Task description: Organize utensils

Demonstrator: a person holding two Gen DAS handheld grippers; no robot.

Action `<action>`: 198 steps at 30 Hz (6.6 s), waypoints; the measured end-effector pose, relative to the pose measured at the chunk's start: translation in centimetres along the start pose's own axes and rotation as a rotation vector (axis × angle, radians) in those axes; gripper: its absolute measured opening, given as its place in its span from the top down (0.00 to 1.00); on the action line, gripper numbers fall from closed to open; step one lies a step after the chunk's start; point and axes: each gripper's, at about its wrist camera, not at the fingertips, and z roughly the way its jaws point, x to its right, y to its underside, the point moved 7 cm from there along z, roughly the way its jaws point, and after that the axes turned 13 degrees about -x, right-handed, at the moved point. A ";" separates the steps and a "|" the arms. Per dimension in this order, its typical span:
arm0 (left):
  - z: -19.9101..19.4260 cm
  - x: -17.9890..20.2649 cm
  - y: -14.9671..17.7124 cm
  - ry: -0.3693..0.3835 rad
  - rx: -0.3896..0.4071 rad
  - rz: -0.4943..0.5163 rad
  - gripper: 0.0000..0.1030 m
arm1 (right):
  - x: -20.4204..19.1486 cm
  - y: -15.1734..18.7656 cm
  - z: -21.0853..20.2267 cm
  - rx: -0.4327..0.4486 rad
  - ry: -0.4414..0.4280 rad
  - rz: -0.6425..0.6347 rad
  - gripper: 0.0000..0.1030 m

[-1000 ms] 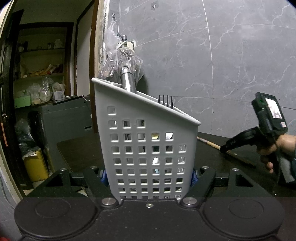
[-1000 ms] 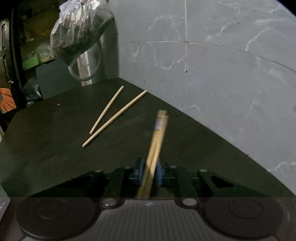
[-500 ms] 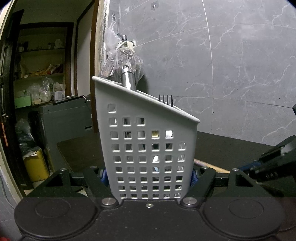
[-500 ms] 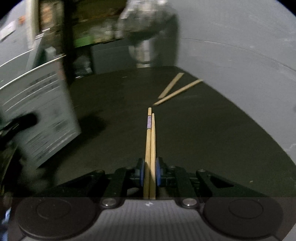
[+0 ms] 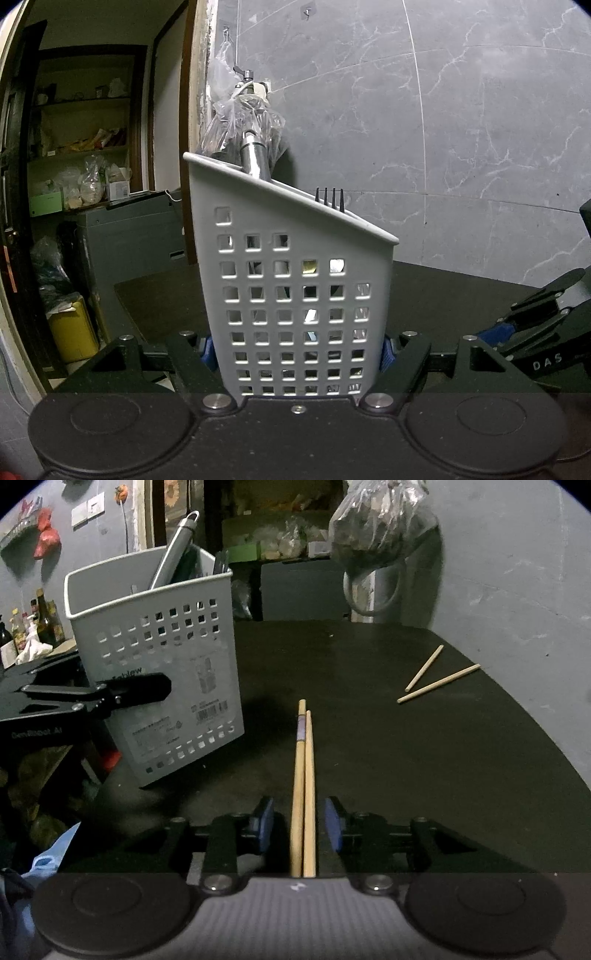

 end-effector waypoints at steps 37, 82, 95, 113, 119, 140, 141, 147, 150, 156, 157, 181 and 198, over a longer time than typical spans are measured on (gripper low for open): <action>0.0 0.0 0.0 -0.002 0.000 0.001 0.26 | 3.8 -2.0 1.5 -0.031 -0.078 0.182 0.73; 0.1 0.0 0.1 0.007 -0.005 -0.004 0.26 | 1.3 -7.7 5.8 -0.294 0.035 0.017 0.88; 0.2 -0.4 0.1 0.014 -0.004 -0.004 0.26 | 2.7 -8.8 4.1 -0.189 -0.003 0.111 0.88; 0.2 -0.1 0.1 0.006 -0.007 0.001 0.26 | 3.6 -9.0 -3.8 0.313 -0.092 0.151 0.88; 0.2 -0.1 0.1 0.006 -0.007 0.001 0.26 | 3.4 -9.3 -5.2 0.396 -0.091 0.142 0.88; 0.2 -0.1 0.1 0.006 -0.007 0.002 0.26 | 1.6 -11.3 -9.2 0.517 -0.083 0.081 0.88; 0.2 -0.1 0.1 0.006 -0.007 0.002 0.26 | 1.4 -11.6 -9.4 0.521 -0.082 0.074 0.88; 0.2 -0.1 0.1 0.006 -0.007 0.002 0.26 | 0.4 -13.0 -11.5 0.563 -0.073 0.030 0.87; 0.1 -0.1 0.1 0.006 -0.007 0.001 0.26 | -0.2 -13.9 -12.9 0.592 -0.068 -0.003 0.87; 0.1 -0.1 0.1 0.005 -0.009 -0.001 0.26 | -2.2 -16.2 -15.9 0.661 -0.066 -0.082 0.87; 0.1 -0.1 0.1 0.005 -0.009 -0.001 0.26 | -2.6 -16.5 -16.4 0.672 -0.065 -0.097 0.87; 0.1 -0.3 0.0 0.008 -0.009 -0.014 0.26 | -7.8 -18.1 -12.8 0.657 -0.296 -0.128 0.87; 0.1 -0.2 0.0 0.008 -0.010 -0.013 0.26 | -6.2 -15.5 -7.9 0.545 -0.325 -0.038 0.87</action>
